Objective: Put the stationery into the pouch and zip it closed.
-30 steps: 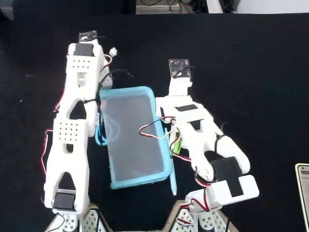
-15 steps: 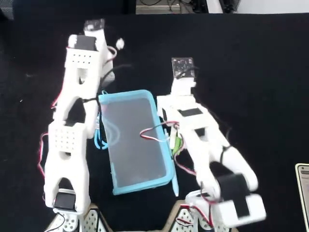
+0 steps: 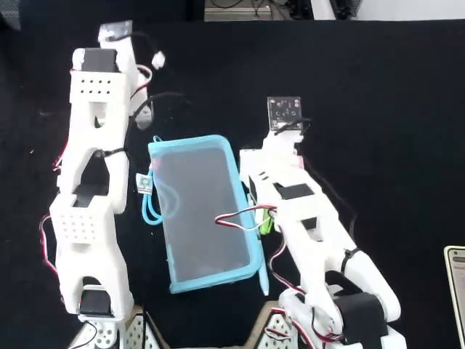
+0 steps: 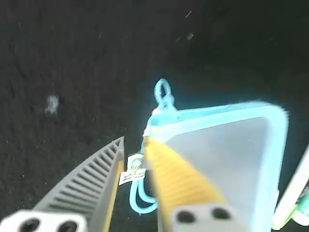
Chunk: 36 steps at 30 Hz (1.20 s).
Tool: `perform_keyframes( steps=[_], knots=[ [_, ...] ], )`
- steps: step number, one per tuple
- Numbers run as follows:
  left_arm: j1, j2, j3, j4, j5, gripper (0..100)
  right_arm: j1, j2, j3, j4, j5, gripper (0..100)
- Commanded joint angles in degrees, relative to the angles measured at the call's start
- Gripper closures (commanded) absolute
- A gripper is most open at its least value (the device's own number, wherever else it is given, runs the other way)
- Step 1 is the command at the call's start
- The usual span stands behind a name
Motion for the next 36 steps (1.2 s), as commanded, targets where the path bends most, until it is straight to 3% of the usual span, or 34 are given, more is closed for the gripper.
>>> perform_keyframes(
  steps=[1,14,20,25,36],
  knots=[
    [-0.7,0.8,-0.4,0.4,0.5,78,0.4,-2.2,0.0,-1.3,0.0,75.8],
    [-0.9,14.1,-5.0,0.4,2.8,82,0.4,-2.2,0.0,-1.3,0.1,75.8],
    [0.0,13.3,-4.3,0.4,3.8,82,0.4,-2.2,0.0,-1.3,0.1,75.8],
    [-0.4,12.7,-11.1,-1.1,6.4,82,0.4,-2.2,0.0,-1.4,0.1,75.8],
    [-0.4,20.1,-13.8,0.5,9.4,83,0.4,-2.2,0.1,-1.3,0.1,75.8]
  ],
)
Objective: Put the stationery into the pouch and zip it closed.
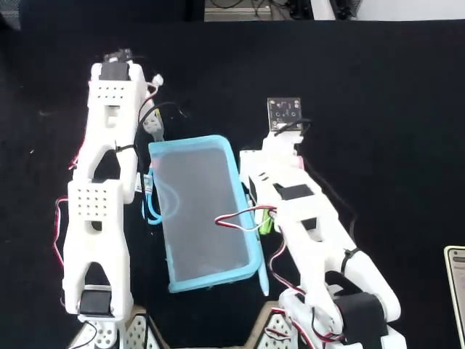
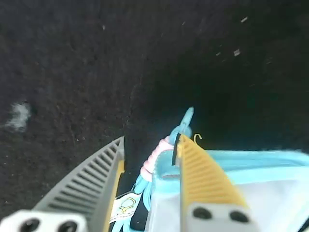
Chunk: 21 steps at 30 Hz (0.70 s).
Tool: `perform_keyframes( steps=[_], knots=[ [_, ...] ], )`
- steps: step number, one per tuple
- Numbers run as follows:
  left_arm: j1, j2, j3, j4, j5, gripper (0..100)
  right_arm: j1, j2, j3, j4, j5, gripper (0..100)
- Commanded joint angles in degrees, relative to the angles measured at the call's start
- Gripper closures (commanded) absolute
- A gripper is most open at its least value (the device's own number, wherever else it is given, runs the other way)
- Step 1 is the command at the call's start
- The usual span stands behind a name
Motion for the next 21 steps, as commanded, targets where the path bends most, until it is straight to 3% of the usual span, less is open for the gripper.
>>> perform_keyframes(
  steps=[1,6,12,16,21],
  knots=[
    [0.4,-0.2,-2.6,1.1,0.5,83,0.4,-2.2,-0.2,-1.3,0.1,75.8],
    [1.6,-2.4,-0.3,1.1,0.5,83,0.4,-2.2,-0.3,-1.4,0.1,75.8],
    [6.1,-11.0,13.8,1.1,0.3,83,0.4,-2.2,-0.4,-1.6,0.1,75.8],
    [5.8,-13.1,16.9,1.0,0.3,83,0.4,-2.2,-0.4,-1.4,0.1,75.8],
    [3.5,-12.6,17.8,1.1,0.1,97,0.5,-2.2,-0.3,-1.3,0.1,75.8]
  ],
)
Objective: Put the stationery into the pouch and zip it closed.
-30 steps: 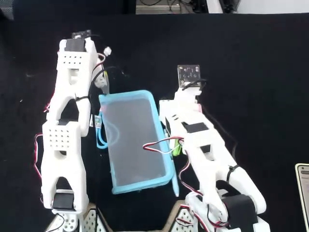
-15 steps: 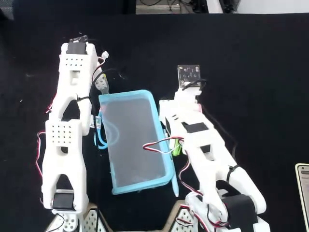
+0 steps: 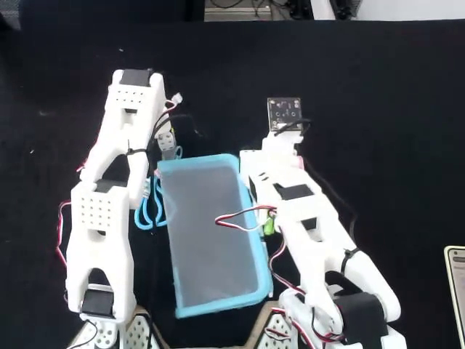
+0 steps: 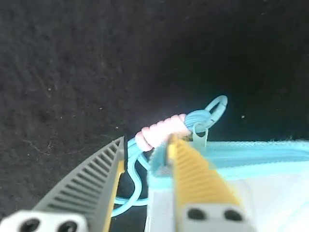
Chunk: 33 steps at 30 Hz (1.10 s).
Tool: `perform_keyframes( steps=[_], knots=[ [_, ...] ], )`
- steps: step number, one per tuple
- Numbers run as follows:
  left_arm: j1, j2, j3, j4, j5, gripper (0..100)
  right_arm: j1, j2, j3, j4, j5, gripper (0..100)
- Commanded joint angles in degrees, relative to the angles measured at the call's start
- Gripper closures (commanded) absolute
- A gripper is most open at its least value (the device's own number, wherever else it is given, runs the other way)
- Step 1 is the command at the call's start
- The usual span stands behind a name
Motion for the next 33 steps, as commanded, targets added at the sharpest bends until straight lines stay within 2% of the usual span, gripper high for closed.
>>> perform_keyframes(
  steps=[1,7,18,25,28,33],
  knots=[
    [-1.7,-4.0,1.3,0.5,-1.3,96,0.5,-2.2,-0.3,-1.1,0.1,75.8],
    [-1.8,-7.3,5.7,0.5,-4.4,97,0.5,-2.2,-0.4,-1.1,0.1,75.8],
    [-2.2,-24.1,7.0,0.5,-12.9,97,0.6,-2.2,-0.3,-1.1,0.1,75.8],
    [-4.4,-24.2,20.5,-1.1,-13.4,97,0.6,-2.2,-0.8,2.2,0.2,75.8],
    [-7.0,-24.3,25.5,-2.3,-13.5,96,0.6,-0.3,-3.2,5.1,2.8,75.8],
    [-5.5,-24.9,38.3,-5.4,-16.4,87,0.6,9.2,-10.1,8.5,3.6,75.8]
  ],
)
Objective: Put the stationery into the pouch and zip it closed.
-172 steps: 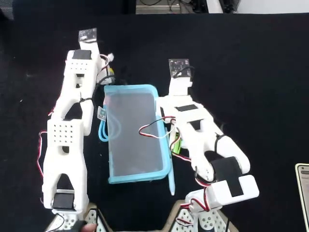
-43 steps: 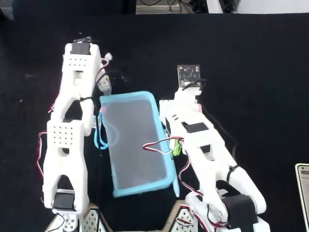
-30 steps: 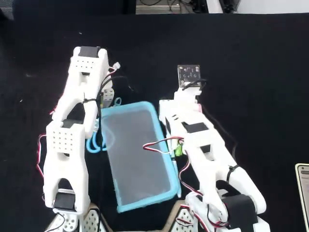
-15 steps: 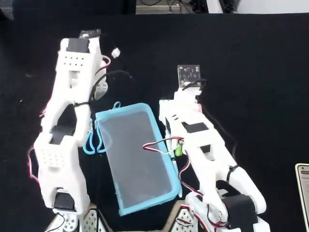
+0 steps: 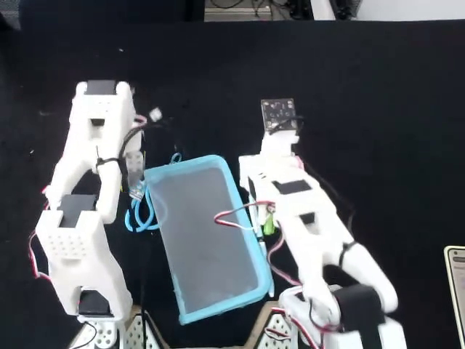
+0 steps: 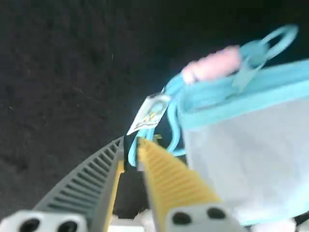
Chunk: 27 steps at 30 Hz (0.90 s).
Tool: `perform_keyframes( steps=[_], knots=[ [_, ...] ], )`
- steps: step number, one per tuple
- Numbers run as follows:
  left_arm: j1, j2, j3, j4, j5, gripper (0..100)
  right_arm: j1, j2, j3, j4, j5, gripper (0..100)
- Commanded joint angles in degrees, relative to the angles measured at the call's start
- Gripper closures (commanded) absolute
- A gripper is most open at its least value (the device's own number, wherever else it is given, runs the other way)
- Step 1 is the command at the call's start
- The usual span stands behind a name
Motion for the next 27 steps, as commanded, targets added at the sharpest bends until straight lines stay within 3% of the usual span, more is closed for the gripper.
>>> perform_keyframes(
  steps=[1,13,18,21,27],
  knots=[
    [1.5,-3.6,10.0,-4.5,-1.8,86,0.6,5.2,-7.1,2.2,1.0,75.8],
    [4.3,-13.0,26.8,-20.7,-1.6,87,0.1,19.7,-20.9,15.0,1.0,75.8],
    [5.1,-12.0,26.4,-25.8,-1.6,87,-4.4,22.1,-23.3,19.3,1.4,75.8],
    [4.8,-10.1,24.7,-27.9,-1.6,87,-7.4,21.7,-23.0,19.9,5.9,75.8],
    [1.4,-1.9,16.3,-27.4,-0.4,87,-13.6,16.9,-20.9,19.4,7.3,75.6]
  ],
)
